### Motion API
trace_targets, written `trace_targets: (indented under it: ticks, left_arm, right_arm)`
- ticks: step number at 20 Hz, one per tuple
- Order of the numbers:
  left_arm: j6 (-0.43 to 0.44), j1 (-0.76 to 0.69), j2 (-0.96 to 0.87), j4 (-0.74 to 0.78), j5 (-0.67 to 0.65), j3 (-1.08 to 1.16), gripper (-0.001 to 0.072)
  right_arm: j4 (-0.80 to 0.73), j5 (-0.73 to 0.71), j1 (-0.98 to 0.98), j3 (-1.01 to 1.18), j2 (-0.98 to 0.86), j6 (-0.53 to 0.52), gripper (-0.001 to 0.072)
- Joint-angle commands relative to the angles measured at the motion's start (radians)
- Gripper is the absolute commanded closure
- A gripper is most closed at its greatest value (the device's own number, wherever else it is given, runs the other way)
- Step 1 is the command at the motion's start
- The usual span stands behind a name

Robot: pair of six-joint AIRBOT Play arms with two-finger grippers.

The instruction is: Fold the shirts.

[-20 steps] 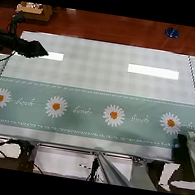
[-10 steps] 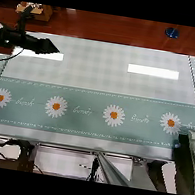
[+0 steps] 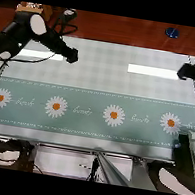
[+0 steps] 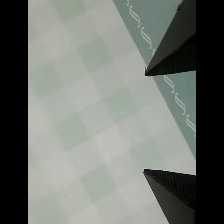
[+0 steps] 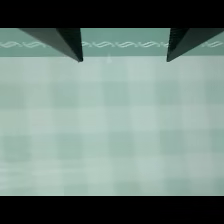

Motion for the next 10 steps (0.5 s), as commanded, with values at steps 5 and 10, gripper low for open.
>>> trace_targets:
  ticks: [5, 10]
  left_arm:
    - [-0.103, -0.066, 0.000, 0.133, -0.084, 0.010, -0.0002]
    - [-0.103, -0.066, -0.004, 0.133, -0.084, 0.009, -0.0002]
  right_arm:
    - [0.042, 0.023, 0.147, 0.012, -0.027, 0.004, 0.0117]
    - [0.043, 0.023, 0.147, 0.012, -0.024, 0.005, 0.0120]
